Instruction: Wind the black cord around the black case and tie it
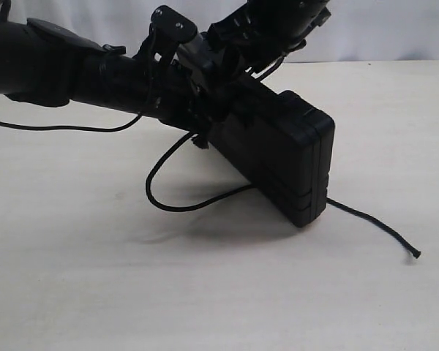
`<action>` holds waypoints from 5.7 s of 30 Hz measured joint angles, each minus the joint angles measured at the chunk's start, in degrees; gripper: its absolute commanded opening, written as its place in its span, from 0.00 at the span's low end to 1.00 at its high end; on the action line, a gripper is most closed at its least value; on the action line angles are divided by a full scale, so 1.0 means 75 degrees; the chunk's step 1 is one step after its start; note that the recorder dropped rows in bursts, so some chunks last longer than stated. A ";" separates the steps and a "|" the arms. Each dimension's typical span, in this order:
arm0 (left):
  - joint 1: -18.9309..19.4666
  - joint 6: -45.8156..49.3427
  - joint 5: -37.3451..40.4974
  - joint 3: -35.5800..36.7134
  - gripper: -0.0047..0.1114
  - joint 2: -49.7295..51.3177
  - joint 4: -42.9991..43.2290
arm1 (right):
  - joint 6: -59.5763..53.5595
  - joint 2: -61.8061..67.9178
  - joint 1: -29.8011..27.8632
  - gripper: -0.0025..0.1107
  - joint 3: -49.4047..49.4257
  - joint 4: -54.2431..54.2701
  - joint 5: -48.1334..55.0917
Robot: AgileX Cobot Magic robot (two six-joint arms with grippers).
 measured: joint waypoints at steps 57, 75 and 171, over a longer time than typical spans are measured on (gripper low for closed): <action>0.0031 0.0773 0.0461 -0.0316 0.46 -0.0819 0.1129 | -0.0155 -0.0478 -0.0267 0.06 0.1713 -0.0799 -0.0666; -0.0233 -0.3586 0.1209 -0.0380 0.21 -0.0194 0.6740 | -0.0155 -0.0478 -0.0267 0.06 0.1713 -0.0768 -0.0587; -0.0233 -0.8393 0.1908 0.0081 0.48 -0.0970 0.9471 | -0.1263 -0.0926 -0.1046 0.18 0.2855 -0.0967 -0.2123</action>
